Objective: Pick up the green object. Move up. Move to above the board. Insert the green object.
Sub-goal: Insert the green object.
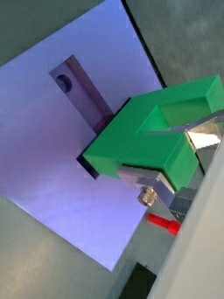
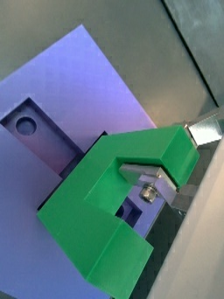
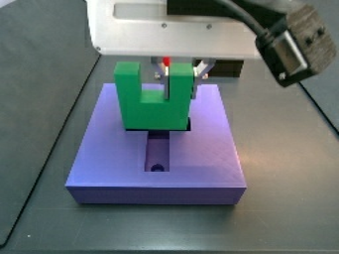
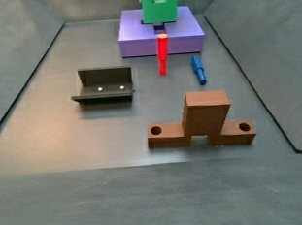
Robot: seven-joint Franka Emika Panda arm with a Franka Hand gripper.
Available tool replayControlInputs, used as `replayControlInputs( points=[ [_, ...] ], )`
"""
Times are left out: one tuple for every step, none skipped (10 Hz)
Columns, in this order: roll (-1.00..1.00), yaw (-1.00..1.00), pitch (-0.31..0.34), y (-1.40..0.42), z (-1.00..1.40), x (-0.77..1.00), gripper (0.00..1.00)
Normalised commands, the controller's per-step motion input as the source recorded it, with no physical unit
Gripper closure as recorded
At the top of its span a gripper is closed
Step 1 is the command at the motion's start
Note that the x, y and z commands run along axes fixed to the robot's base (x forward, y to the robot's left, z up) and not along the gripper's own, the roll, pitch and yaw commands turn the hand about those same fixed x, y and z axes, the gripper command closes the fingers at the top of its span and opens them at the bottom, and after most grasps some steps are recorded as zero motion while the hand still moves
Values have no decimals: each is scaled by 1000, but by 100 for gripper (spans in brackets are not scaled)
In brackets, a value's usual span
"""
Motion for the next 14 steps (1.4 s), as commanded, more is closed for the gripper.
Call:
replayControlInputs(
  points=[
    [86, -11, 67, -77, -211, 103, 100],
    [89, -51, 59, -46, -214, 40, 100],
    [131, -23, 74, -6, -129, 80, 100],
    [163, 0, 90, 0, -77, 100, 100],
    [144, -11, 84, 0, -100, 83, 100],
    [124, -37, 93, 0, -80, 100, 100],
    [127, -31, 107, -9, -26, 151, 100],
    [154, 0, 129, -77, 0, 274, 100],
    [161, 0, 120, -91, 0, 231, 100],
    [101, 0, 86, -91, -94, 194, 100],
    [90, -37, 66, -46, -174, 91, 100],
    [114, -40, 91, 0, -180, 0, 100],
    [100, 0, 90, 14, -169, -54, 100],
    [76, 0, 101, 34, -94, -97, 100]
  ],
)
